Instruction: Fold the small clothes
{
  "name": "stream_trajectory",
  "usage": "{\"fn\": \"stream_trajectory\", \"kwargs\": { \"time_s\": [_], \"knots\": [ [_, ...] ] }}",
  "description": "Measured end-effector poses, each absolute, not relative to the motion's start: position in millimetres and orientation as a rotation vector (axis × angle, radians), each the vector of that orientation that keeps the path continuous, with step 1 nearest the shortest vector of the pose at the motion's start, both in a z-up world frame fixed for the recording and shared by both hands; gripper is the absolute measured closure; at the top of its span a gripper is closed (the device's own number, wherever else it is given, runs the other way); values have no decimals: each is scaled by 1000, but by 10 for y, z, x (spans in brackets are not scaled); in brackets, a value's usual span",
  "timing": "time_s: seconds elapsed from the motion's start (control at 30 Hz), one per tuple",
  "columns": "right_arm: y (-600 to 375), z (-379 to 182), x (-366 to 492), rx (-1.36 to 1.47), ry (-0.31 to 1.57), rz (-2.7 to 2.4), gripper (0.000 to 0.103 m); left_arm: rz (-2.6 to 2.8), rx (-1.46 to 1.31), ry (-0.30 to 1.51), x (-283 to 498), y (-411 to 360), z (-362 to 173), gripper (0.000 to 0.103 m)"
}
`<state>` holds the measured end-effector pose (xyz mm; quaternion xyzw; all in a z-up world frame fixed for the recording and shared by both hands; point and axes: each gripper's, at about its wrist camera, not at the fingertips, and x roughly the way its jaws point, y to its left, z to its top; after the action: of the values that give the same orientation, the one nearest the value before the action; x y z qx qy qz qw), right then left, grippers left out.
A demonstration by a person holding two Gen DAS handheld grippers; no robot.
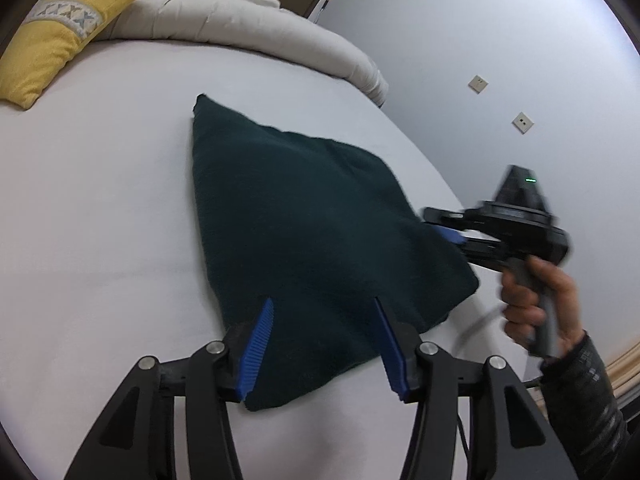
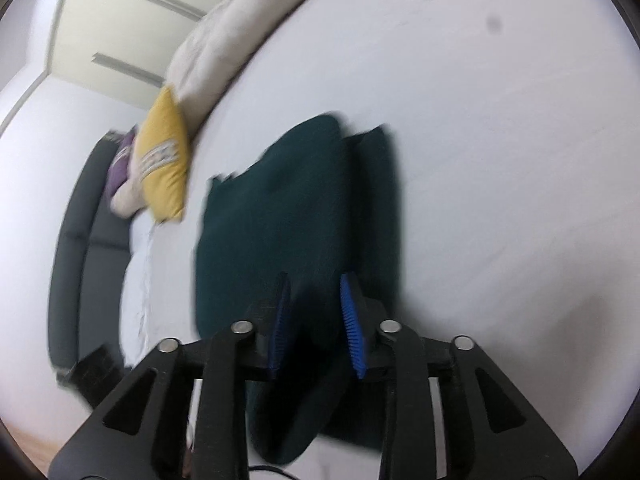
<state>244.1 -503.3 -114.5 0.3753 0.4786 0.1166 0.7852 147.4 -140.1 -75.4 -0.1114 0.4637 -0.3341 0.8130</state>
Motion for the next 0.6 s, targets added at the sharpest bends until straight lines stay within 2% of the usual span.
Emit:
{"fn": "stream_trajectory", "kwargs": {
  "time_s": [0.03,0.07,0.17,0.23,0.27,0.3,0.37,0.6],
  "knots": [
    [-4991,-1103,2391,795,1033,258,57,-711,-241,994,1477,-1435,-771,49],
    [-4940,-1081,2353,779,1040,265,43,-708,-241,1001,1473,-1437,-796,49],
    [-4798,-1136,2325,770,1093,271,42,-709,-228,1006,1424,-1473,-813,49],
    [-4658,-1224,2353,762,1124,269,51,-712,-219,1006,1402,-1499,-799,49],
    [-4584,-1253,2339,751,1124,259,70,-712,-210,1003,1394,-1502,-788,49],
    [-4526,-1281,2359,739,1119,237,81,-710,-205,1000,1388,-1498,-777,49],
    [-4602,-1313,2296,785,1093,234,95,-702,-208,993,1396,-1484,-750,49],
    [-4829,-1321,1868,839,980,228,96,-686,-162,953,1534,-1574,-647,49]
  ]
}}
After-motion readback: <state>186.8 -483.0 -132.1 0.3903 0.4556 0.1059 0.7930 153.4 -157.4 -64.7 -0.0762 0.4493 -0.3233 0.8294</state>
